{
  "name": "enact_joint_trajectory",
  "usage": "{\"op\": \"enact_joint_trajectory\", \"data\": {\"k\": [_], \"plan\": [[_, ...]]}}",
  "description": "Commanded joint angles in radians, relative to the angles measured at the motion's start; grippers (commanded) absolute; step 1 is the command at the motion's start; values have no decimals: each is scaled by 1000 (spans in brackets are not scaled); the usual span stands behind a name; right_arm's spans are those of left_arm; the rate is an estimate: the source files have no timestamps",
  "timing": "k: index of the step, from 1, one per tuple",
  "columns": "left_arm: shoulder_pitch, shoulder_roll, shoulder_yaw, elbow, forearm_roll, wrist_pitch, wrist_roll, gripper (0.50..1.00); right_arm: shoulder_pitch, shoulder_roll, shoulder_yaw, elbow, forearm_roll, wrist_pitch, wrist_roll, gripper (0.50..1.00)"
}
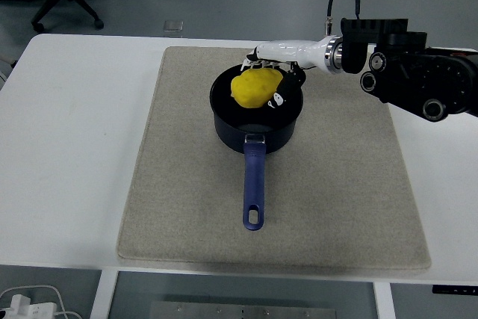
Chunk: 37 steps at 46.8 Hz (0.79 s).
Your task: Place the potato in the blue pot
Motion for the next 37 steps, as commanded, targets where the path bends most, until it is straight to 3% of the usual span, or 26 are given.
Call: {"op": "enact_joint_trajectory", "data": {"k": [1, 4, 7, 14, 16, 24, 30, 37], "plan": [[0, 0, 0, 0, 0, 0, 0, 996, -1, -1, -1, 0, 0, 0, 0, 500], [0, 0, 0, 0, 0, 0, 0, 996, -2, 2, -1, 2, 0, 0, 0, 509], [0, 0, 0, 0, 0, 0, 0, 996, -2, 2, -1, 2, 0, 0, 0, 558], [0, 0, 0, 0, 0, 0, 0, 996, -1, 3, 4, 8, 7, 2, 0, 619], [0, 0, 0, 0, 0, 0, 0, 996, 1, 3, 5, 9, 8, 2, 0, 672], [0, 0, 0, 0, 0, 0, 0, 996, -1, 3, 5, 9, 8, 3, 0, 789], [0, 0, 0, 0, 0, 0, 0, 996, -1, 5, 5, 9, 8, 3, 0, 846], [0, 0, 0, 0, 0, 0, 0, 996, 1, 3, 5, 9, 8, 5, 0, 862]]}}
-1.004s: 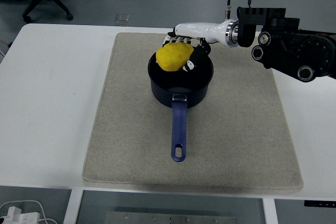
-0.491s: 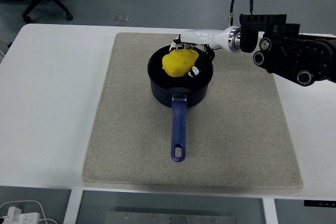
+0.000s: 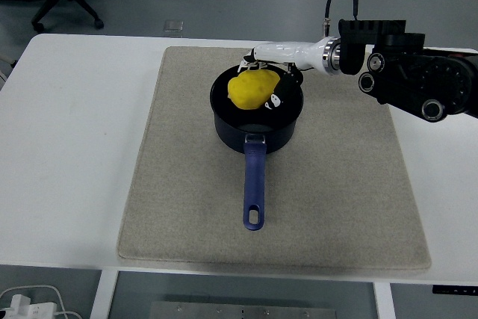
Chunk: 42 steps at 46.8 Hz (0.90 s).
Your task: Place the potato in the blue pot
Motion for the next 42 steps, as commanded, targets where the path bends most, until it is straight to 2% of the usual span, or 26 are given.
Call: {"op": "enact_joint_trajectory", "data": {"k": [1, 25, 33, 42], "plan": [[0, 0, 0, 0, 0, 0, 0, 996, 1, 0, 0, 0, -1, 1, 1, 862], [0, 0, 0, 0, 0, 0, 0, 996, 11, -23, 17, 24, 4, 9, 12, 883], [0, 0, 0, 0, 0, 0, 0, 996, 7, -73, 95, 24, 19, 13, 12, 885], [0, 0, 0, 0, 0, 0, 0, 996, -21, -149, 181, 43, 199, 9, 12, 885]]}}
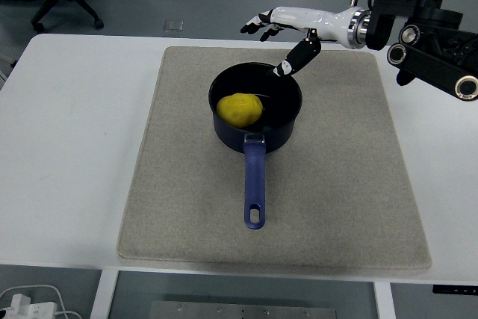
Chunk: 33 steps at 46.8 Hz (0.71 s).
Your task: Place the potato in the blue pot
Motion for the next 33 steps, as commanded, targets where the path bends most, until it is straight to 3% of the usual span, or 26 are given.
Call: {"op": "enact_joint_trajectory", "data": {"k": [1, 15, 23, 33], "plan": [[0, 0, 0, 0, 0, 0, 1, 996, -28, -38, 44, 13, 83, -2, 0, 885], [0, 0, 0, 0, 0, 0, 1, 996, -167, -161, 195, 22, 225, -11, -2, 901], [0, 0, 0, 0, 0, 0, -1, 996, -249, -172, 235, 16, 330, -17, 1, 901], [0, 0, 0, 0, 0, 0, 1, 996, -322, -156, 268, 8, 445, -114, 1, 901]]}}
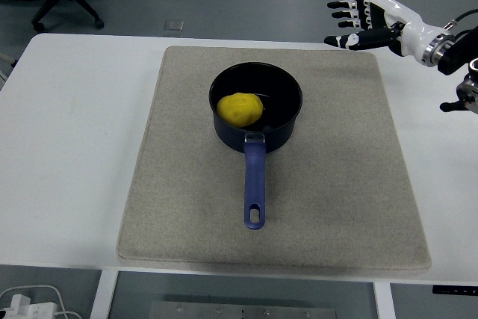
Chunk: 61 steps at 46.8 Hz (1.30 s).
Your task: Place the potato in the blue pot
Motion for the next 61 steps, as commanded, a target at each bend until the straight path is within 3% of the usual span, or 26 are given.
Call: {"op": "enact_joint_trajectory", "data": {"k": [1, 12, 26, 61], "plan": [[0, 0, 0, 0, 0, 0, 0, 996, -23, 12, 3, -2, 55, -37, 0, 901], [0, 0, 0, 0, 0, 0, 0, 996, -58, 35, 4, -14, 278, -80, 0, 901], [0, 0, 0, 0, 0, 0, -1, 996, -106, 52, 1, -94, 468, -81, 0, 903], [0, 0, 0, 0, 0, 0, -1, 996, -130, 72, 40, -117, 494, -82, 0, 913]]}}
